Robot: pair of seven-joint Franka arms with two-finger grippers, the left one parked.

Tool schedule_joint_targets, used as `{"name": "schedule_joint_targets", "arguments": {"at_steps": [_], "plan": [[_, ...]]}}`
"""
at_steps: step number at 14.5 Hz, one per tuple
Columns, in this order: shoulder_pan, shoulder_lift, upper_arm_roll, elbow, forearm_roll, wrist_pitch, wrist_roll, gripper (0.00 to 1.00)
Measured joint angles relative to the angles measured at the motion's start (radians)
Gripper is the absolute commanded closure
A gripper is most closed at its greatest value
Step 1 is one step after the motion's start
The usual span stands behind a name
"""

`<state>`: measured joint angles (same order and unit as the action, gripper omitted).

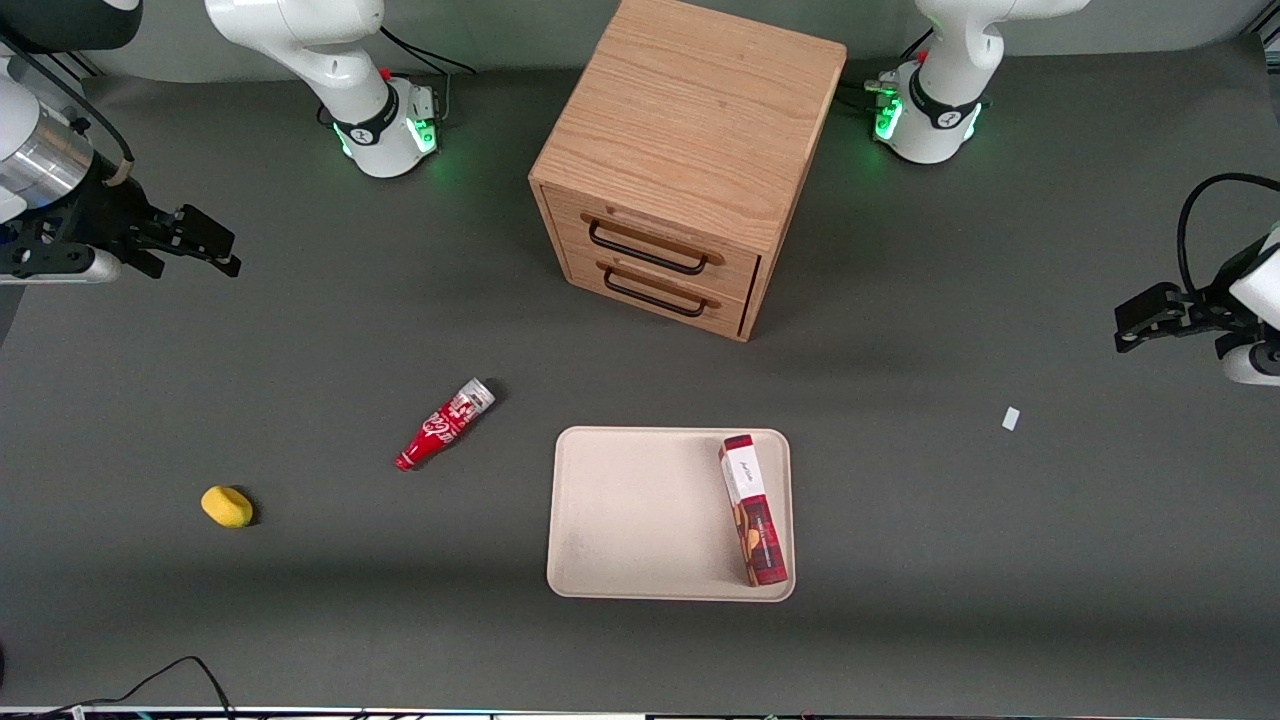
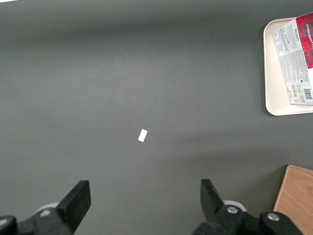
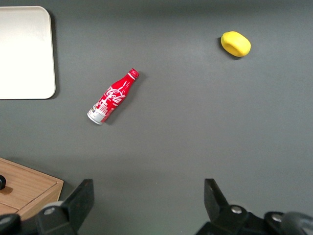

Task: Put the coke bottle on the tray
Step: 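Move the open right gripper down over the red Coca-Cola bottle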

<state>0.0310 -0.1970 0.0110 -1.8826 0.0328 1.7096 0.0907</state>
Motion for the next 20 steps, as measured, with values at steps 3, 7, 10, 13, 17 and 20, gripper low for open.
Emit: {"name": "schedule_joint_targets", "arguments": {"at_steps": [3,7,10,13,17,20], "plan": [[0.0,0.001,0.005,0.0,0.0,-0.001,0.0,0.0],[0.0,0.011,0.008,0.0,0.0,-0.003,0.0,0.0],[0.001,0.044,0.031,0.0,0.0,0.002,0.018,0.0],[0.001,0.12,0.087,0.0,0.0,0.062,0.175,0.0],[0.003,0.249,0.176,0.0,0.0,0.176,0.484,0.0],[0.016,0.346,0.202,-0.001,0.0,0.252,0.659,0.0]]}}
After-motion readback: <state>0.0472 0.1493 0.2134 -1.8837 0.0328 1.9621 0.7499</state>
